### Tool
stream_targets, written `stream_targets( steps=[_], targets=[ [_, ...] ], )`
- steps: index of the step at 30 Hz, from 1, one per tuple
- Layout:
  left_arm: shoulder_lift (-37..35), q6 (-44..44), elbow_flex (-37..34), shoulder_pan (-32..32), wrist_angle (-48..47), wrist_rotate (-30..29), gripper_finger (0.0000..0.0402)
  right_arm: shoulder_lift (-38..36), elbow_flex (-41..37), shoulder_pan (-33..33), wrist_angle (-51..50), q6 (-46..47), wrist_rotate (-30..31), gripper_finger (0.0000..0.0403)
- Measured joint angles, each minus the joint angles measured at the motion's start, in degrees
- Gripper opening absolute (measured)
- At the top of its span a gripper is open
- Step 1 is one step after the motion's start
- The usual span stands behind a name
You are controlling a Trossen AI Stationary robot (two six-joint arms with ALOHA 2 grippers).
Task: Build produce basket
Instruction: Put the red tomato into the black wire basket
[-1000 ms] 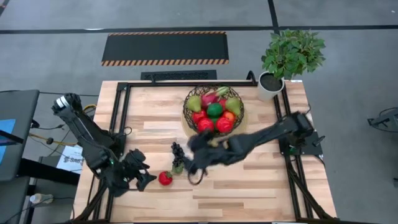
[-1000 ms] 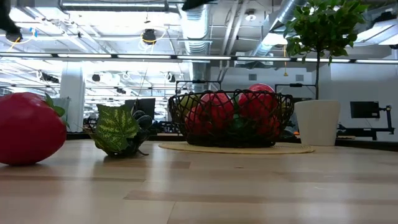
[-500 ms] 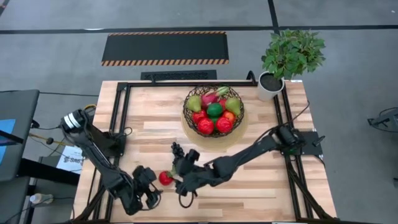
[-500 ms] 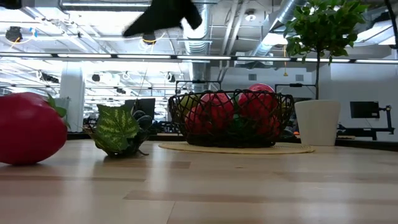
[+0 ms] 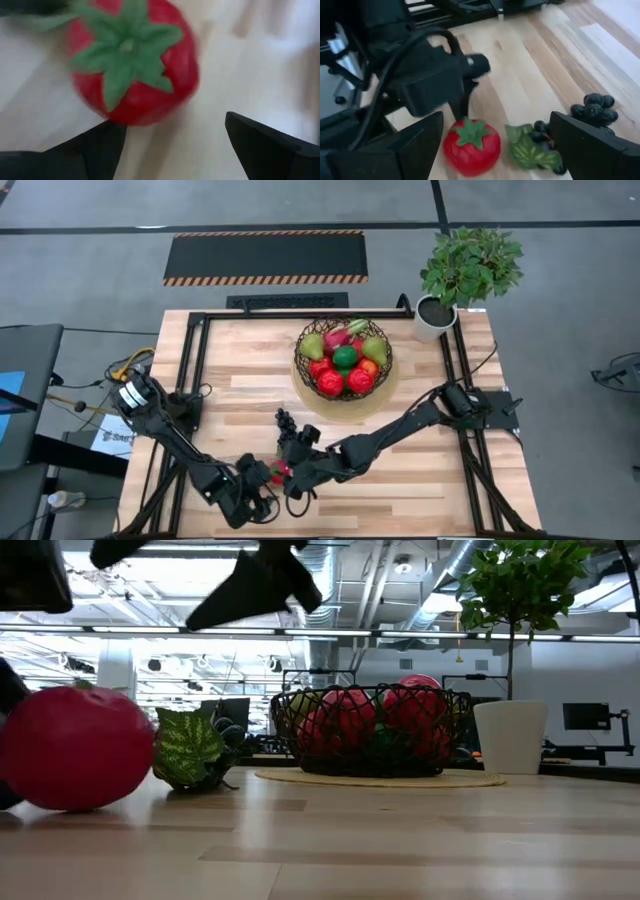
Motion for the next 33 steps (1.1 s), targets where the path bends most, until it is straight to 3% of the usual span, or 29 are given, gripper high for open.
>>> stream_targets(
  steps=[2,9,13,25,33],
  targets=[
    [1.3,2.9,0.1,1.1,6.2,1.4,0.0324,-0.4,-0.1,0.9,-2.4,0.0,-0.1,0.0377],
    [1.3,3.4,0.0,2.5,8.3,-1.9,0.0324,1.0,-0.4,3.6,-4.3,2.6,-0.1,0.0367],
    [1.5,5.8,0.0,3.4,11.1,0.8,0.0324,2.0,-2.2,3.6,-5.2,5.0,1.6,0.0362],
    [1.5,4.3,0.0,3.7,11.1,1.8,0.0324,1.9,-8.4,1.4,7.4,3.4,0.1,0.0360],
    [1.5,3.3,0.0,3.9,11.1,1.7,0.0324,3.4,-8.5,0.8,7.3,3.9,-1.7,0.0362]
  ],
)
